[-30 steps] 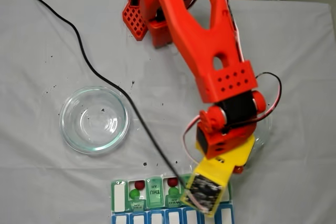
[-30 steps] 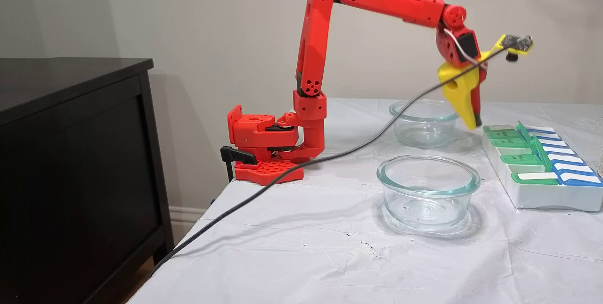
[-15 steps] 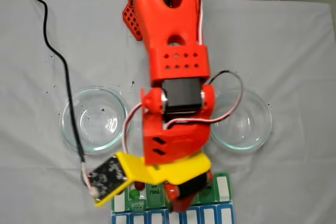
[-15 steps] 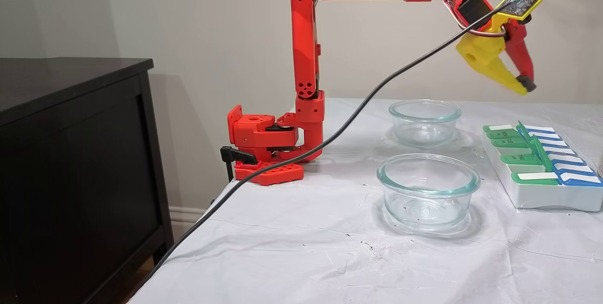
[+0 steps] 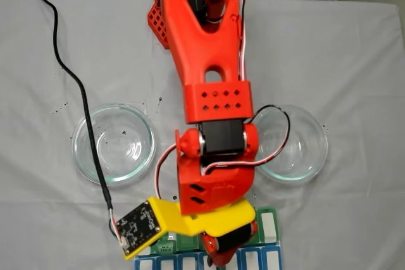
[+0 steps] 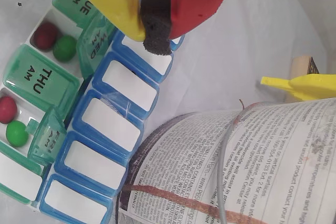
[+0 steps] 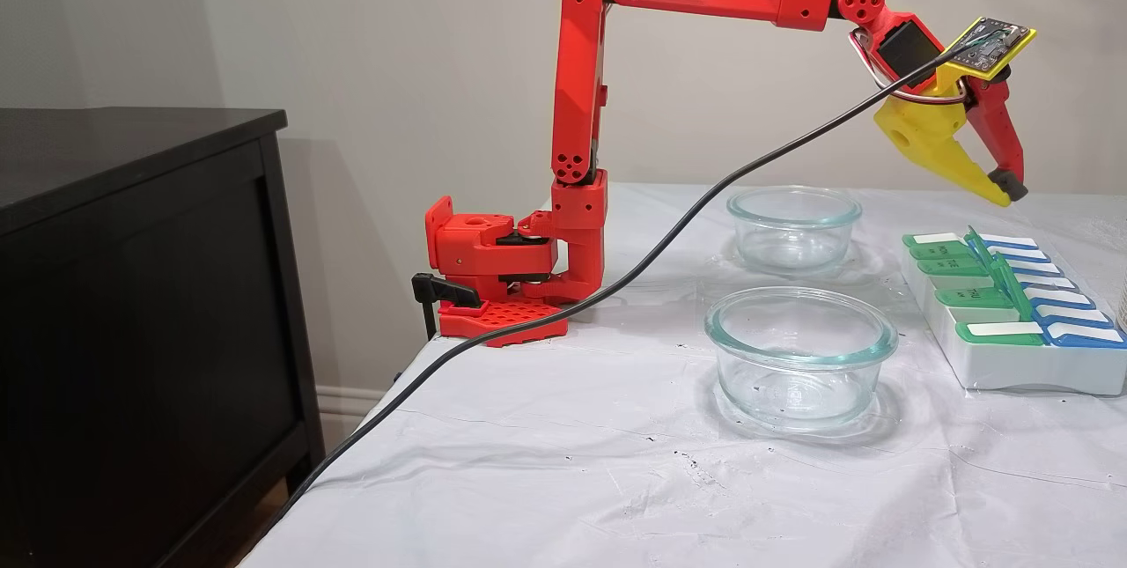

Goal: Sort medicines into box.

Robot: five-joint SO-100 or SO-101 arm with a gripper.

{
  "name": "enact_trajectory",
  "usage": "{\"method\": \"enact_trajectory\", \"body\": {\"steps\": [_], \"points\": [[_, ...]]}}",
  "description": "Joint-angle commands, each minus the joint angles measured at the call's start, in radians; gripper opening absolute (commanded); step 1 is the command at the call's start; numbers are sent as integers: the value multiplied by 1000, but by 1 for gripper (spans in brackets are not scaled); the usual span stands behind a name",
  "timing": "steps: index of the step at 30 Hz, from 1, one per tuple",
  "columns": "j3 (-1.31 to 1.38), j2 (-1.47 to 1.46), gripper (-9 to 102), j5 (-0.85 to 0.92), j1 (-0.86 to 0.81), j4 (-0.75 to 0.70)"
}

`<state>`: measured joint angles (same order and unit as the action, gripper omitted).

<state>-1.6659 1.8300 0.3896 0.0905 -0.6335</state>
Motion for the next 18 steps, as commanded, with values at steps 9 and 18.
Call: {"method": "enact_trajectory", "body": {"steps": [9,18], "points": [[57,-25,0,-15,8,-46],[101,-64,0,-21,8,-166]]}}
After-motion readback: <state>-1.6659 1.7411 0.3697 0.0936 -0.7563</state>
